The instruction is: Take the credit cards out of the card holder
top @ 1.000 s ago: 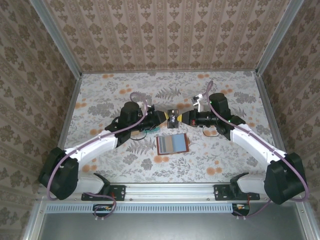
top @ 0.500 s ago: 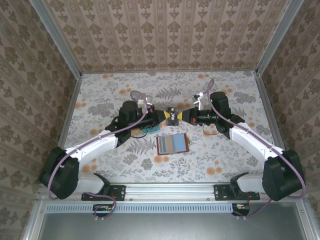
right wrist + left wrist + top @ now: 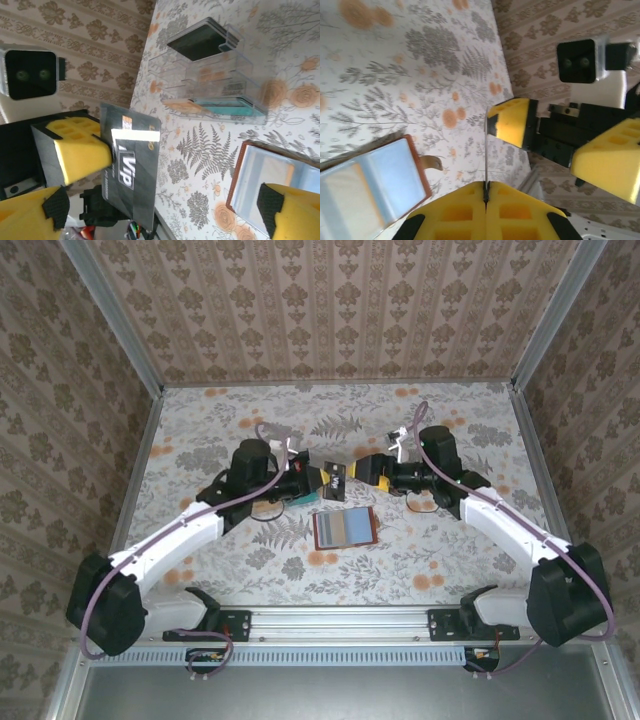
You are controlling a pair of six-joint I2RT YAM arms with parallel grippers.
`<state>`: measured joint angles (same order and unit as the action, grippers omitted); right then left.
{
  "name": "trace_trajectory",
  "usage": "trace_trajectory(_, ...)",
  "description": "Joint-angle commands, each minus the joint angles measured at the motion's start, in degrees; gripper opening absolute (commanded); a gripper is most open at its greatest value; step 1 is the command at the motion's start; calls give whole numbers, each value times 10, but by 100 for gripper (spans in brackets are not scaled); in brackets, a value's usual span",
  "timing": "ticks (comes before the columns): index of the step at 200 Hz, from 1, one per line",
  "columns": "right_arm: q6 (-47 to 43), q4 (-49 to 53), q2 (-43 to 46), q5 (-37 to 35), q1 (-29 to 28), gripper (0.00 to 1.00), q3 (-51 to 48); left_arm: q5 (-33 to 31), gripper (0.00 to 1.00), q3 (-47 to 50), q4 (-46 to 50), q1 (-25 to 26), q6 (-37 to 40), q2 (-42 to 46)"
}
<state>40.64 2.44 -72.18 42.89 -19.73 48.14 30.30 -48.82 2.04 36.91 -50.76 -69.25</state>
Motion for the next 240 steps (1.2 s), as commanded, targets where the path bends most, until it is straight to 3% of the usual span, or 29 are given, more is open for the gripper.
trace_trajectory(1,-30,47,36,-49,3,100,0,-75,0,-74,197,-7,149,22)
trace_trajectory(24,-46,75,55,-78,4,100,1,-172,0,-128,302,-9,264,17)
trace_trajectory(75,-53,90,91,-116,4,100,-9,-331,0,-192,355,-7,534,-3)
trace_trajectory(160,-64,116,126,-152,4,100,-13,-360,0,-235,349,-7,849,-93)
trace_trajectory(199,-61,118,125,-153,4,100,-13,-373,0,-237,307,-11,921,-132)
trace_trajectory(240,-60,121,123,-160,4,100,-13,-370,0,-237,272,-10,950,-173)
